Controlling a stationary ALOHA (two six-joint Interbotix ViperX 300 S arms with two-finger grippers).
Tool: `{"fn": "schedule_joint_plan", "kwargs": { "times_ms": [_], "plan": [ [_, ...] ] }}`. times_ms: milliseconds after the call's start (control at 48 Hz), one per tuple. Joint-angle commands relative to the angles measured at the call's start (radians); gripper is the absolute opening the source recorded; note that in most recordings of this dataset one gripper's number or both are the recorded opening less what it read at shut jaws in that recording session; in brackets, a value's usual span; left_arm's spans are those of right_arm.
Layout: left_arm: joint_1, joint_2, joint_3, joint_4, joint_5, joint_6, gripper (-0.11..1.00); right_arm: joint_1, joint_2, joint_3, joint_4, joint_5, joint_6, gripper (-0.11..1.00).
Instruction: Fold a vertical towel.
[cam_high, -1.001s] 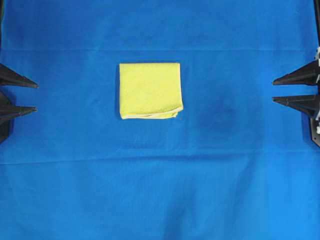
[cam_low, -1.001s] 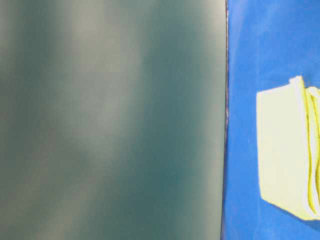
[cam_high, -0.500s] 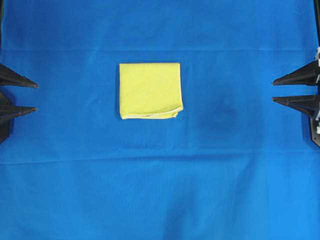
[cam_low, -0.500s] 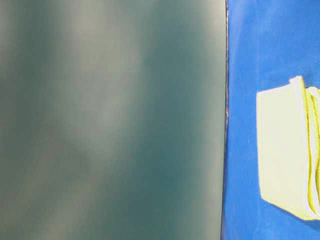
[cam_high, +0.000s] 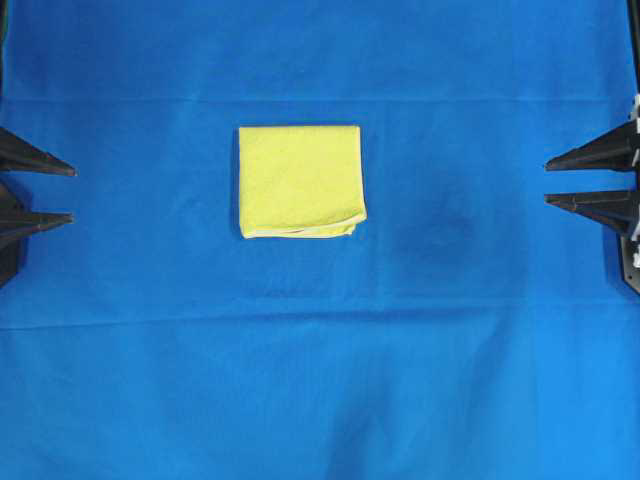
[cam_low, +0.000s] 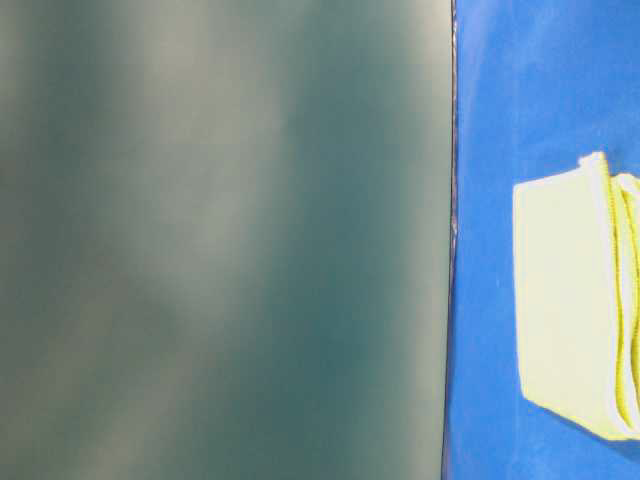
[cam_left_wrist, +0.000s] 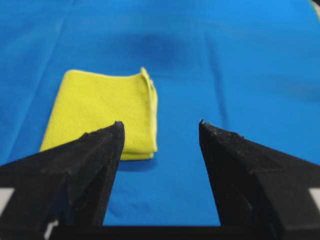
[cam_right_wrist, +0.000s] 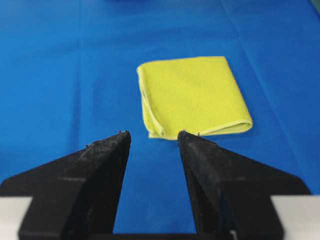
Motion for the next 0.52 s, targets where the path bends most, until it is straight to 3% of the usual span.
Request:
{"fn": "schedule_joint_plan", "kwargs": {
  "times_ms": [0, 500],
  "plan": [
    [0.003, 0.006, -0.012, 0.0, -0.009, -0.002, 0.59, -0.002, 0.008, -0.009, 0.0, 0.0, 0.002, 0.5],
    [0.003, 0.006, -0.012, 0.002, -0.009, -0.002, 0.59, -0.002, 0.008, -0.009, 0.002, 0.006, 0.002, 0.5]
  ]
}}
